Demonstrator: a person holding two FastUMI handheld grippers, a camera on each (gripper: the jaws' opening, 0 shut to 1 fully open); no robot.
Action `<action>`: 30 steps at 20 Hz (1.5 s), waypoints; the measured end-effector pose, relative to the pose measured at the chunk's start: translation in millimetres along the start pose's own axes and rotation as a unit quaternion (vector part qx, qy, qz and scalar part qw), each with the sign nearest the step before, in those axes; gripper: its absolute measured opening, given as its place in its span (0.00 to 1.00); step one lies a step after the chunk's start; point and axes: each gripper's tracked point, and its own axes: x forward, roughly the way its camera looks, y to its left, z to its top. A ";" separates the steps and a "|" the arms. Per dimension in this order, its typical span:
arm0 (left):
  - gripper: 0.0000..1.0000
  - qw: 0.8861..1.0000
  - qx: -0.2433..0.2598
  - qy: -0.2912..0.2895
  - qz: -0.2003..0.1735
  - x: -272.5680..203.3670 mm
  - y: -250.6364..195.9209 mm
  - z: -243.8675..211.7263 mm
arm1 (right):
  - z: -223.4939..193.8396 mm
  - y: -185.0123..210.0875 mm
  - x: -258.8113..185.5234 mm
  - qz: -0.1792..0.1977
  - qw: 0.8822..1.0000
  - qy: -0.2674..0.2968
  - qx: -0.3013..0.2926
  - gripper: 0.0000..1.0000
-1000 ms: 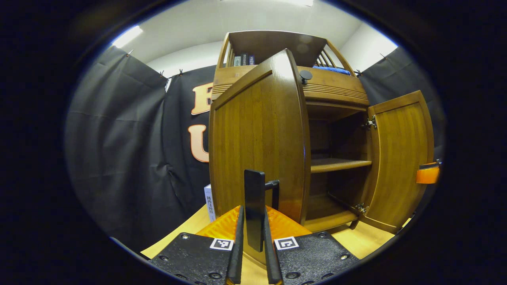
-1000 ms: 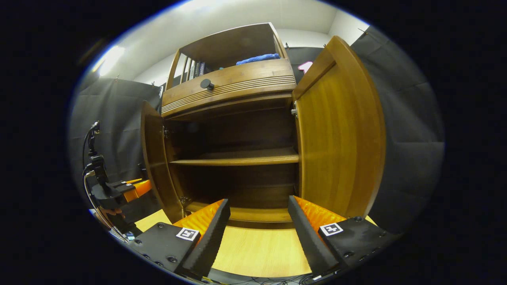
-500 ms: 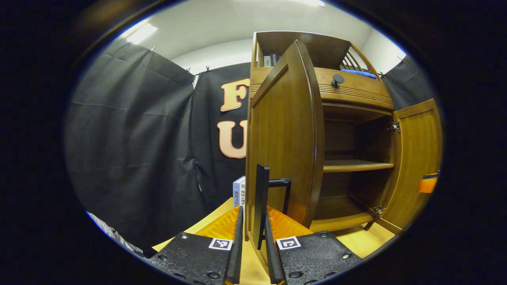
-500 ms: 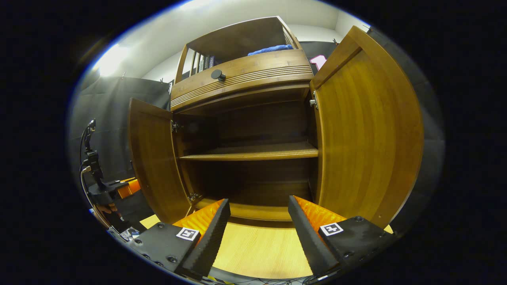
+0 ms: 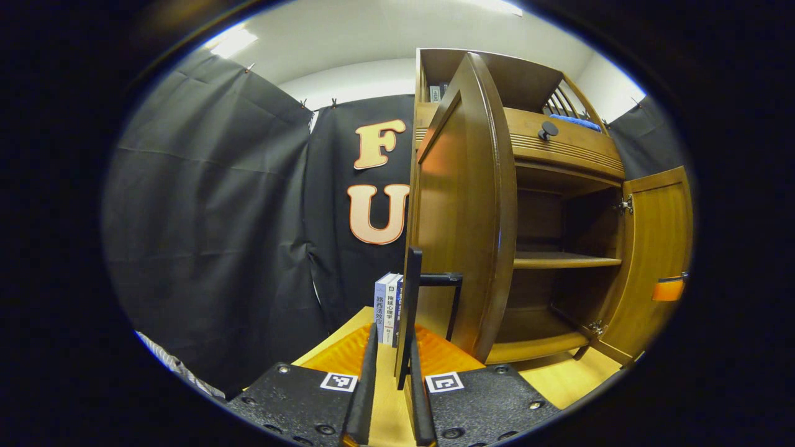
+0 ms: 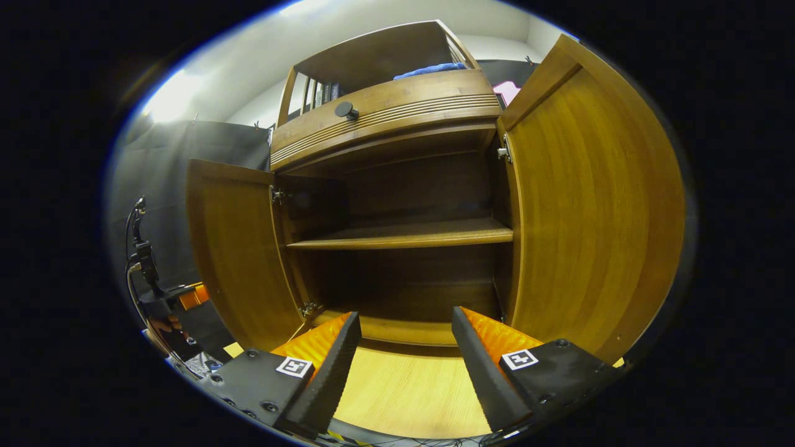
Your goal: Open the right door of the double-door shoe cabinet with the right hand, and open the left door with the left hand.
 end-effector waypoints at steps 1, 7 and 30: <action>0.20 1.000 -0.005 0.002 -0.007 0.7 4.1 0.3 | -0.9 1.1 0.7 0.001 1.000 0.000 0.001 0.95; 0.32 0.998 -0.032 0.019 -0.057 7.7 15.8 -2.9 | -1.2 4.2 3.1 0.004 1.000 0.001 0.005 0.95; 0.44 0.996 -0.047 -0.016 -0.078 -41.0 25.8 49.9 | 1.7 37.5 29.0 0.062 0.998 0.010 -0.006 0.95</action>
